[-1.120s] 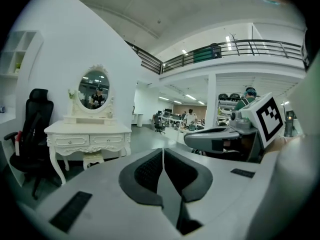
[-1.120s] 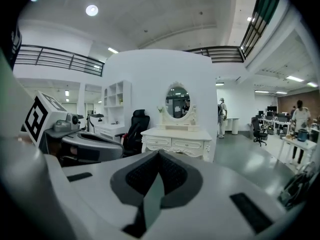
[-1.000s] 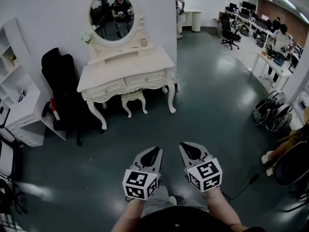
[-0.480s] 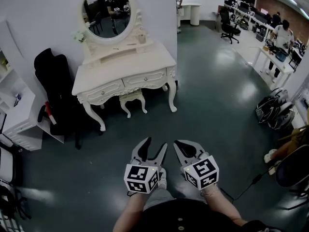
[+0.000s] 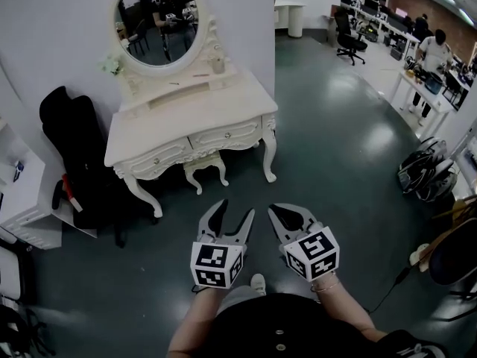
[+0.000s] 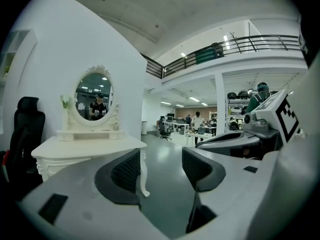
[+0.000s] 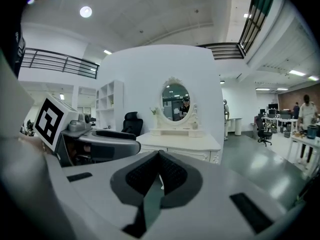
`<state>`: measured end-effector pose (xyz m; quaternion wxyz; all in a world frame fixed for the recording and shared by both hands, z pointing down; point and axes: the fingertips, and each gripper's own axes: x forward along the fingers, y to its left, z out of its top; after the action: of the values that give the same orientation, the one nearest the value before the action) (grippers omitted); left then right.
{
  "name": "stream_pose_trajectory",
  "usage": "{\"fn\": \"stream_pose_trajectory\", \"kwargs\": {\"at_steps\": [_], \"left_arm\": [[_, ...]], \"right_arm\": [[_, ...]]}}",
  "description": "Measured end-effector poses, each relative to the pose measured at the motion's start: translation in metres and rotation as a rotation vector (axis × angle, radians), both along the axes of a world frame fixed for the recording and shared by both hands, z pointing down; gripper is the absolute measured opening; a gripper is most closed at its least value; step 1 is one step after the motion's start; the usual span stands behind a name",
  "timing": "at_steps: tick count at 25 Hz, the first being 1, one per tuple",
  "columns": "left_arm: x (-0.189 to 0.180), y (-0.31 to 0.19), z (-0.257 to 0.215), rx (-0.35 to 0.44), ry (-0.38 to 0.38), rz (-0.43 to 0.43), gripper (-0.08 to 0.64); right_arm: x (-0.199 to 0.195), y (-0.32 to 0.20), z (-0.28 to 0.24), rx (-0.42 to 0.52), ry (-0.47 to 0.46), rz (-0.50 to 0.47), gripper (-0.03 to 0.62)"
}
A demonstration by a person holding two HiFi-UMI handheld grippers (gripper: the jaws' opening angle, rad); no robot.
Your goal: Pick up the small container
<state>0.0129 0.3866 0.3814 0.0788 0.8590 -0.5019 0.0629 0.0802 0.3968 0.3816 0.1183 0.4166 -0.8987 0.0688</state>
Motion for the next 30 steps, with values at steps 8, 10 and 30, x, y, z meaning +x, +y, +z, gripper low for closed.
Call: {"fn": "stream_pose_trajectory", "kwargs": {"at_steps": [8,10,30], "left_arm": [[-0.021,-0.06,-0.005,0.023,-0.01,0.058,0.239],[-0.025,-0.07,-0.006,0.024,-0.001,0.045,0.24],[-0.031,-0.177,0.019,-0.05,0.005,0.029,0.239]], "right_arm": [[-0.028,-0.051,0.01,-0.018,0.017,0.016,0.003],[-0.031,-0.057,0.013,-0.026,0.023,0.017,0.003],[-0.031,-0.181,0.039,-0.094,0.021,-0.019,0.003]]}}
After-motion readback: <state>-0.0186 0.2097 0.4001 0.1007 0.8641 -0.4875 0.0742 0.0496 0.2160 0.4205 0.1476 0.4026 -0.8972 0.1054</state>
